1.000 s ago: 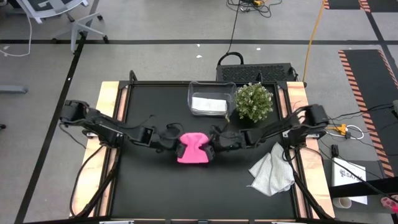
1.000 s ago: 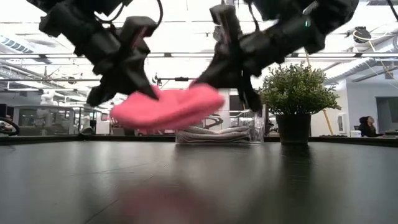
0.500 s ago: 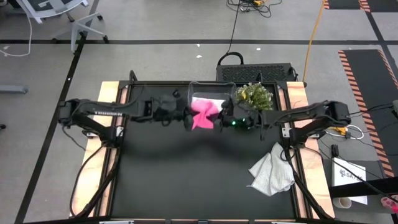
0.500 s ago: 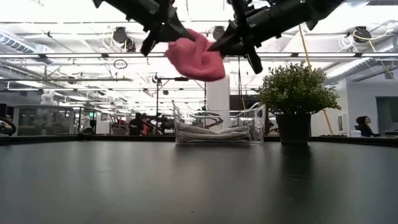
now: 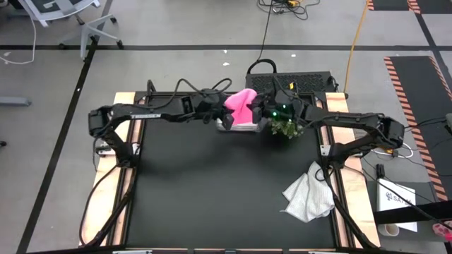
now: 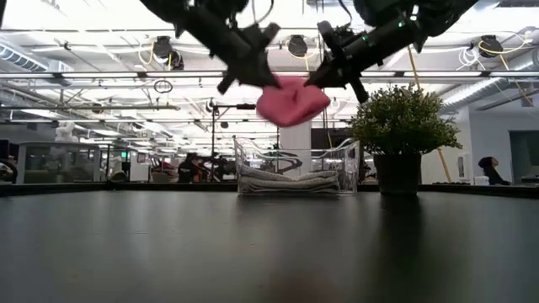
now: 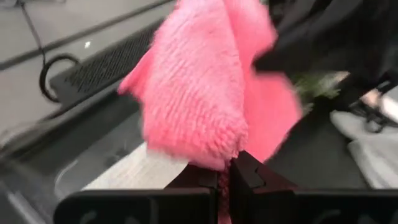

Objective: Fold microfiber towels
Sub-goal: Put the folded pink towel into the transparent bin

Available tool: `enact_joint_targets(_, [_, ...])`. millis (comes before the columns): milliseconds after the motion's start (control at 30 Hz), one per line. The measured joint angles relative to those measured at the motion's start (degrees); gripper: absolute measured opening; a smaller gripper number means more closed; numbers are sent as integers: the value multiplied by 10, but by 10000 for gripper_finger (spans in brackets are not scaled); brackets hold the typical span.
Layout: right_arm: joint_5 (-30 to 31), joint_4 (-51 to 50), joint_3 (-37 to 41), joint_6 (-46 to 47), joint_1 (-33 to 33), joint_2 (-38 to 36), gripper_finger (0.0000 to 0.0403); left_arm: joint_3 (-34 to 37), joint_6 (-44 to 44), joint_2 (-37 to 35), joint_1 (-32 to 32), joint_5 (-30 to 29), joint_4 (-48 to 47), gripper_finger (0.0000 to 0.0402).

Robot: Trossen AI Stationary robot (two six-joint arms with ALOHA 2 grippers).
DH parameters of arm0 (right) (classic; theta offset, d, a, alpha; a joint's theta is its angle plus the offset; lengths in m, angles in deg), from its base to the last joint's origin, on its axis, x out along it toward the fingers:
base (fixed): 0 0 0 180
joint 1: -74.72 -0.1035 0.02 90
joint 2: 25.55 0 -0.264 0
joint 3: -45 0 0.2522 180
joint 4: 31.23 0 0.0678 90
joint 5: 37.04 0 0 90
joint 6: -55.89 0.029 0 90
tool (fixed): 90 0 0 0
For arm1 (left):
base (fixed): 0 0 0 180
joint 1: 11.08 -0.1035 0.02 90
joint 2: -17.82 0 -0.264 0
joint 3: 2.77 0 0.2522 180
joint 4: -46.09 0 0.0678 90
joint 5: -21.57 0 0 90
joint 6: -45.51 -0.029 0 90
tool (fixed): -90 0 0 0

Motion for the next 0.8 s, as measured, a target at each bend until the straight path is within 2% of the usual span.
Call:
enact_joint_targets(167, [-3,-21,0,-15,37,2,0,1,0,44,-28,18,28,7])
enact_joint_targets(400, [-3,-31,0,-39,43,10,0,0,3,58,-59,33,26,7])
enact_joint_targets(600, [-19,-16,0,-39,43,60,0,0,0,56,-72,36,16,7])
enact_joint_targets(800, [-33,45,0,-38,43,114,0,0,-4,60,-74,30,-17,7])
